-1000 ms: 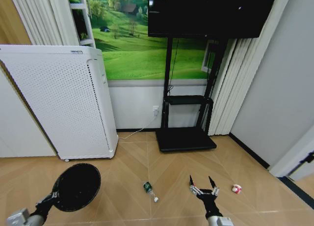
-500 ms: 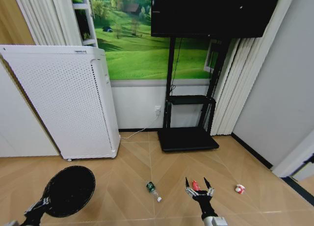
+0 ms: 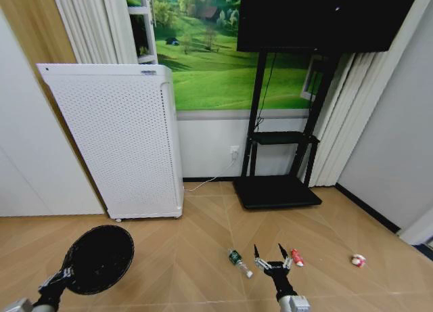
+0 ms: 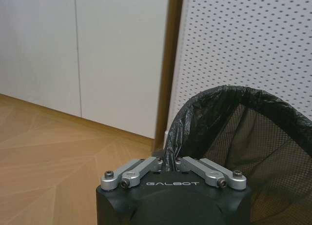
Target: Pick up the trash bin and place the garbage on the floor into it.
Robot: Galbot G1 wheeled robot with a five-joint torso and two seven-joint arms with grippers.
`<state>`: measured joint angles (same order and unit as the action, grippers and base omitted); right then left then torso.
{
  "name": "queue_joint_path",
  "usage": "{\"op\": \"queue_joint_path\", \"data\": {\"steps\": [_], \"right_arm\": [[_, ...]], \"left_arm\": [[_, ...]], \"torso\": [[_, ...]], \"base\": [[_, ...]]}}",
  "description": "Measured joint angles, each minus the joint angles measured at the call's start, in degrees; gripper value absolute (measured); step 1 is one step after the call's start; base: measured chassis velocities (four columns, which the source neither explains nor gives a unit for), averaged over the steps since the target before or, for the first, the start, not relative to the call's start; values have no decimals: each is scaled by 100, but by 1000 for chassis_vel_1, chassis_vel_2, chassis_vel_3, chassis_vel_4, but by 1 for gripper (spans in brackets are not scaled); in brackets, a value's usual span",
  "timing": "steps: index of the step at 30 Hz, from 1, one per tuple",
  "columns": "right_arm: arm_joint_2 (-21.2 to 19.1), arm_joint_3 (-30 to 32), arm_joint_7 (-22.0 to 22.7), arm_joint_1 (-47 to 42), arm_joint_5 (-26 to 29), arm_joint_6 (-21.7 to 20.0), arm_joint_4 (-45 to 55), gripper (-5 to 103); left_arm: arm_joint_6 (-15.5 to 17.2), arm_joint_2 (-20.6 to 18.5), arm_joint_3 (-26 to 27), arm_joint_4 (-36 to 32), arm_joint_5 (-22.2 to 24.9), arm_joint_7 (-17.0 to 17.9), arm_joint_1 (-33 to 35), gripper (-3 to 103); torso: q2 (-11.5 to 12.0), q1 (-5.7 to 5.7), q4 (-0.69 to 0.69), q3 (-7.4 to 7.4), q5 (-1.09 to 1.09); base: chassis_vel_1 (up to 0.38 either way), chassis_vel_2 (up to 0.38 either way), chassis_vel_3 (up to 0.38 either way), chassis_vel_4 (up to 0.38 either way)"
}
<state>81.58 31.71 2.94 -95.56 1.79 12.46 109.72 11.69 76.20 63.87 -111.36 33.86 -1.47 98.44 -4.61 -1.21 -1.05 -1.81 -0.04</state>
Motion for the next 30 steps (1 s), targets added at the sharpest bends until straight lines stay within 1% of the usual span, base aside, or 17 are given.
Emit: {"op": "queue_joint_path", "data": {"steps": [1, 3, 4, 5, 6, 9, 10, 13, 14, 17, 18, 20, 21, 22, 24, 28, 30], "right_arm": [[0, 0, 0, 0, 0, 0, 0, 100], [-230, -29, 7, 237, 80, -139, -183, 100], [-230, -29, 7, 237, 80, -139, -183, 100], [-407, -99, 41, 447, 170, -299, -400, 100], [-407, -99, 41, 447, 170, -299, -400, 100], [-698, -291, 148, 864, 289, -637, -900, 100], [-698, -291, 148, 864, 289, -637, -900, 100], [-962, -627, 203, 1234, 342, -898, -1478, 100], [-962, -627, 203, 1234, 342, -898, -1478, 100], [-1138, -1043, 217, 1655, 142, -865, -2258, 100], [-1138, -1043, 217, 1655, 142, -865, -2258, 100], [-1323, -1396, 163, 1906, 141, -1010, -2646, 100], [-1323, -1396, 163, 1906, 141, -1010, -2646, 100], [-1387, -1527, 133, 2021, 162, -1075, -2791, 100], [-1437, -1762, 50, 2337, 157, -1177, -3133, 100], [-1446, -1949, 16, 2601, 160, -1250, -3416, 100], [-1458, -2209, -32, 2893, 198, -1414, -3781, 100]], "left_arm": [[0, 0, 0, 0, 0, 0, 0, 3], [-23, 7, 15, -50, 9, 29, 43, 3], [-23, 7, 15, -50, 9, 29, 43, 3], [-49, 7, 29, -71, 12, 36, 84, 3], [-49, 7, 29, -71, 12, 36, 84, 3], [-79, 8, 53, -140, 40, 51, 132, 3], [-79, 8, 53, -140, 40, 51, 132, 3], [-96, 2, 55, -244, 286, 136, 167, 3], [-96, 2, 55, -244, 286, 136, 167, 3], [-126, -27, 2, -356, 597, 261, 153, 3], [-126, -27, 2, -356, 597, 261, 153, 3], [-129, -28, -26, -404, 634, 325, 152, 3], [-129, -28, -26, -404, 634, 325, 152, 3], [-135, -23, -35, -418, 633, 341, 164, 3], [-151, 9, -54, -458, 608, 346, 236, 3], [-171, 37, -54, -498, 577, 346, 308, 3], [-184, 69, -30, -553, 561, 344, 377, 3]], "torso": [[0, 0, 0, 0, 0], [0, 0, -1, 1, 3], [0, 0, -1, 1, 3], [0, 0, 2, 1, 3], [0, 0, 2, 1, 3], [0, 0, 1, 0, 6], [0, 0, 1, 0, 6], [-1, 0, -1, 0, 4], [-1, 0, -1, 0, 4], [0, 0, -1, 0, 5], [0, 0, -1, 0, 5], [0, 0, 0, 0, 4], [0, 0, 0, 0, 4], [0, 0, -2, 0, 4], [0, 0, -1, 0, 3], [0, 0, 1, 1, 4], [0, 1, 1, 1, 4]], "base": [[246, 297, -210, -261], [162, 105, -145, -173], [132, 55, -145, -173], [30, 50, -33, -74], [30, 50, -33, -74], [-50, -35, 35, 41], [-95, -87, 81, 62], [-72, -54, 61, 55], [-72, -41, 53, 44], [-24, -7, 4, 15], [0, 0, 0, 0], [0, 0, 0, 0], [0, 0, 0, 0], [0, 0, 0, 0], [0, 0, 0, 0], [0, 0, 0, 0], [0, 0, 0, 0]]}}
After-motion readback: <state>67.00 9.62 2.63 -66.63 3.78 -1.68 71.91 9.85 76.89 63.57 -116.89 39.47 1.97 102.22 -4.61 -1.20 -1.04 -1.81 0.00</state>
